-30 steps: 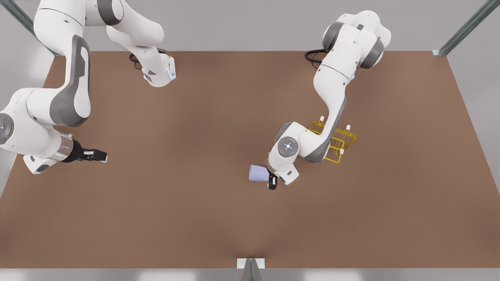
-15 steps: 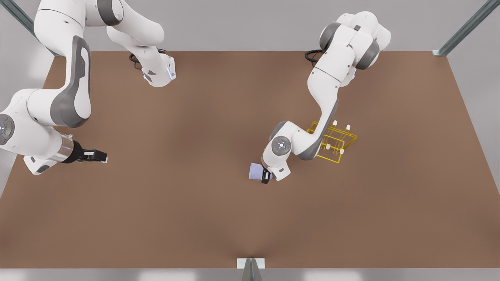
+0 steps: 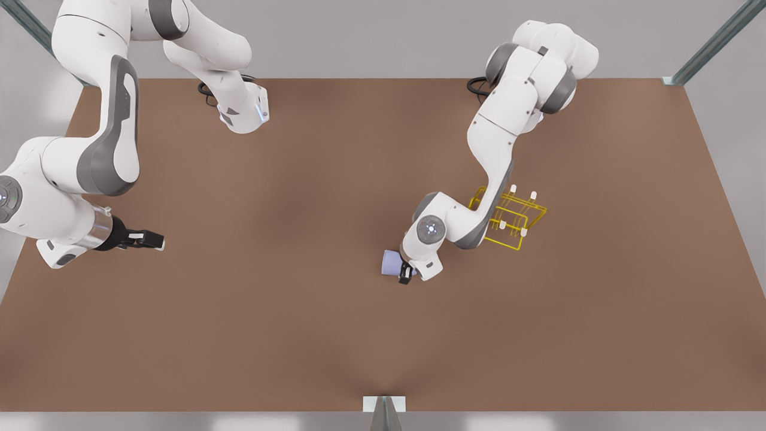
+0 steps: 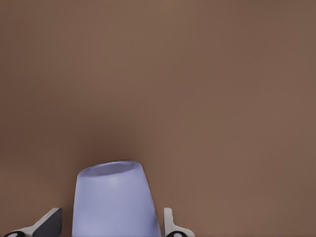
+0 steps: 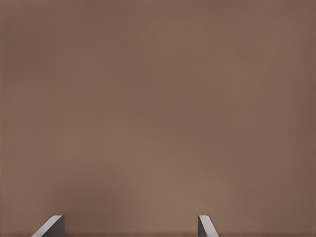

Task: Place the cup on the cup holder

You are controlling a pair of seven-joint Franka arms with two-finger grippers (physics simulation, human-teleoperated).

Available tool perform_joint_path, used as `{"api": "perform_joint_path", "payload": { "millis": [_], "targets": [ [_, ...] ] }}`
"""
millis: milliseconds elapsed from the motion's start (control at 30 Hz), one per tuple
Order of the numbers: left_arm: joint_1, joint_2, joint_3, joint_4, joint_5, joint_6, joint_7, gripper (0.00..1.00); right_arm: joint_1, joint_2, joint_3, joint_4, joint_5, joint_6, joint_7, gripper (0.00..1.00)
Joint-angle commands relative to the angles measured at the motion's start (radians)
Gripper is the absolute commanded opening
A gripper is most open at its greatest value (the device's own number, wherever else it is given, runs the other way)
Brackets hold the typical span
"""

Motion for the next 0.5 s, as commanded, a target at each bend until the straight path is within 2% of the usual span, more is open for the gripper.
{"api": "perform_joint_path", "payload": {
  "millis": [0,400,433,467],
  "targets": [
    [0.000,0.006,0.000,0.001,-0.004,0.008,0.032,1.00,0.001,-0.001,0.000,0.000,0.000,0.000,-0.003,1.00],
    [-0.015,0.026,-0.001,0.001,-0.044,0.036,0.029,1.00,-0.002,-0.001,0.000,0.000,0.003,0.000,-0.003,1.00],
    [-0.018,0.026,-0.001,0.001,-0.054,0.034,0.029,0.97,-0.002,-0.001,0.000,0.000,0.003,0.000,-0.003,1.00],
    [-0.020,0.025,0.000,0.002,-0.082,0.034,0.029,0.77,-0.002,-0.001,0.000,0.000,0.003,-0.001,-0.003,1.00]
  ]
}}
